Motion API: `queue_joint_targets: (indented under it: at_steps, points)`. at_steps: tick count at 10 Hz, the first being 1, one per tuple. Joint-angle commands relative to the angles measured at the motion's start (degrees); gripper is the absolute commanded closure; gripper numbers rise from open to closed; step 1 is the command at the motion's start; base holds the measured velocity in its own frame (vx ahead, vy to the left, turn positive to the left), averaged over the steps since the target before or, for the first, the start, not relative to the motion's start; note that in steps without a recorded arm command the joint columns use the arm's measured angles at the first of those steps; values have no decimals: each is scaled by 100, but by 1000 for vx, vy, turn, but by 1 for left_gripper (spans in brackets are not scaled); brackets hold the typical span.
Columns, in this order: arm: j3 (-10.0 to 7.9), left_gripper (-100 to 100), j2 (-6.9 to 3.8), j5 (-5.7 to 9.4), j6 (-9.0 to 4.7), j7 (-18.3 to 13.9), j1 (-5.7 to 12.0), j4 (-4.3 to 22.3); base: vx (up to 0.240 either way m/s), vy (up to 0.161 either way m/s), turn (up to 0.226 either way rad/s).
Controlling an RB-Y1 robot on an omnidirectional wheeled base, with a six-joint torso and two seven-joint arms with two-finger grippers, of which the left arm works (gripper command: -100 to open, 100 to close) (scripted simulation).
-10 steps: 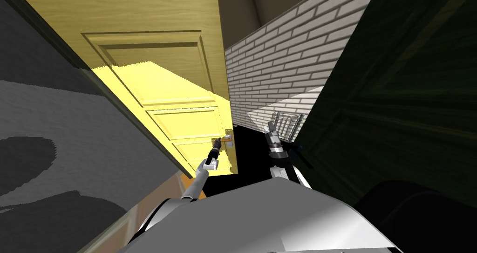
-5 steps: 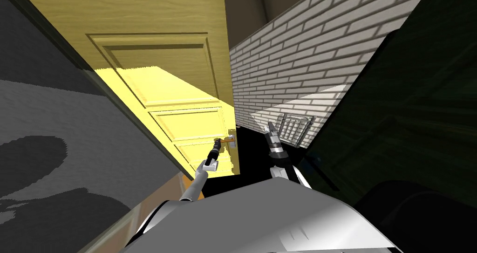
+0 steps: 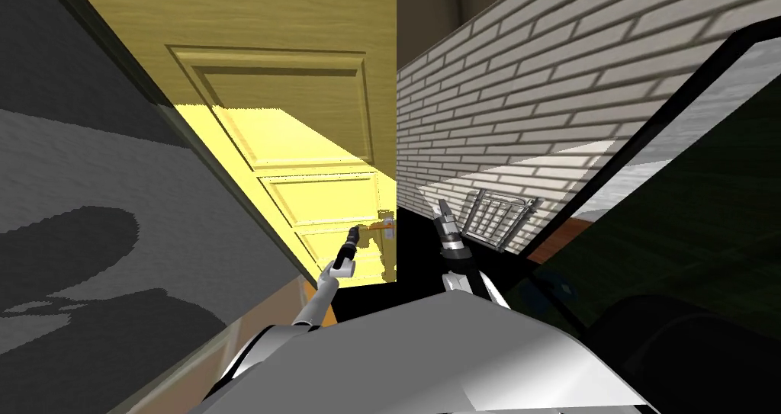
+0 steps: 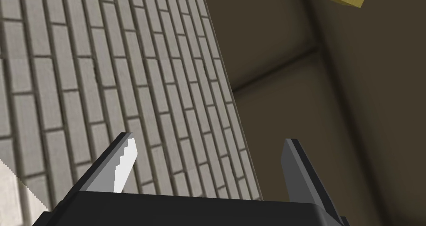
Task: Push the door open
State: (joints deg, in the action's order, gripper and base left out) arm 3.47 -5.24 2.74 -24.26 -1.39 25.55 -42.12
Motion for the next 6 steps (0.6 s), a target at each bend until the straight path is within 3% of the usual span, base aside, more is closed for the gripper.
queue_joint_targets:
  at_steps: [1, 6]
  points:
    - [-6, -100, 10, 162, -27, 171, 12, 28, -97, 23, -53]
    - [-16, -100, 91, 772, -114, 784, 47, 82, -84, 2, -62]
